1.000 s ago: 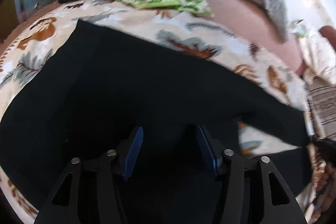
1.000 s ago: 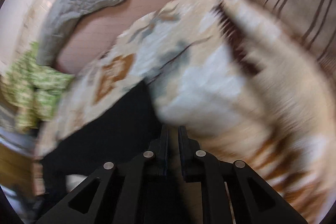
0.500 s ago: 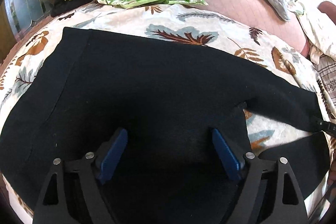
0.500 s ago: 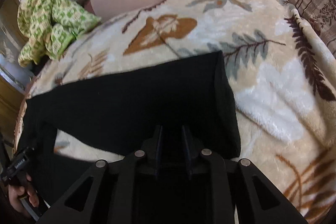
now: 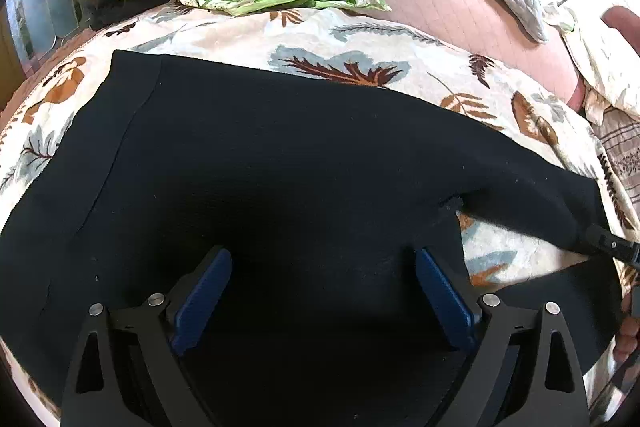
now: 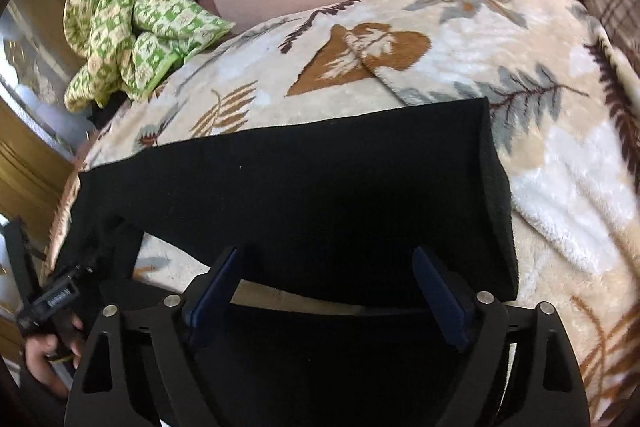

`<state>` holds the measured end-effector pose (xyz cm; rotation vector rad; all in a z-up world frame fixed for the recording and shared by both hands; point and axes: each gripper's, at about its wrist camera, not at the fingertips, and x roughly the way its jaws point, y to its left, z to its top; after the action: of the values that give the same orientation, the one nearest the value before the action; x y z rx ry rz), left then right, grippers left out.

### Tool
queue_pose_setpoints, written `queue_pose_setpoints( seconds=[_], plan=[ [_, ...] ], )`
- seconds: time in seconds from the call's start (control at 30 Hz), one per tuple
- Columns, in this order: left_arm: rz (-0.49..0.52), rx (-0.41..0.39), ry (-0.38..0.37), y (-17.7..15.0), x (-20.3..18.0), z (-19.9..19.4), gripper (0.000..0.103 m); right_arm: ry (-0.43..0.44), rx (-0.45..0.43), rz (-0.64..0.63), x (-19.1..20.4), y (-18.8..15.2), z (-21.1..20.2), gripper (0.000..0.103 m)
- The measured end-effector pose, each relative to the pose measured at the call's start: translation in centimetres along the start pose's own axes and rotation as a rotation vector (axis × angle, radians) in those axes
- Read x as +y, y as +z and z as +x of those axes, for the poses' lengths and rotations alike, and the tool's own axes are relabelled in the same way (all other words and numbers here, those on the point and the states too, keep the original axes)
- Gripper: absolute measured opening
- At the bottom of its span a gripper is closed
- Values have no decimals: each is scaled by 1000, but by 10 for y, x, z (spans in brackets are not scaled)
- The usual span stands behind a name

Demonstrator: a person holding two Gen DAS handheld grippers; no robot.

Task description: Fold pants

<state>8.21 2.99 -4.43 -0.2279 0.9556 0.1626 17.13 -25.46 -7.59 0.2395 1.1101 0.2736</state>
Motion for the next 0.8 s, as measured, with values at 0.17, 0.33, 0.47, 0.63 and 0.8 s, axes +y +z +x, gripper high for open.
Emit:
queue_pose_setpoints(
  seconds=[0.17,0.33,0.47,0.63,0.8],
  plan=[
    [-21,-8,-20,0,3,1,96,26,-47,7,1,-4,0,100],
    [-18,-24,-7,-3,0,1,96,15,-47,-20,6,-5,1,102],
    [-27,-33,-22,-5,1,2,97,1,-25,-45,8,-6,3,103],
    [-32,-8,-36,-2,3,3,97,-25,4,-103,13,-8,7,103],
    [1,1,-21,0,-2,4,97,-55,-24,-138,18,-9,3,100]
  ],
)
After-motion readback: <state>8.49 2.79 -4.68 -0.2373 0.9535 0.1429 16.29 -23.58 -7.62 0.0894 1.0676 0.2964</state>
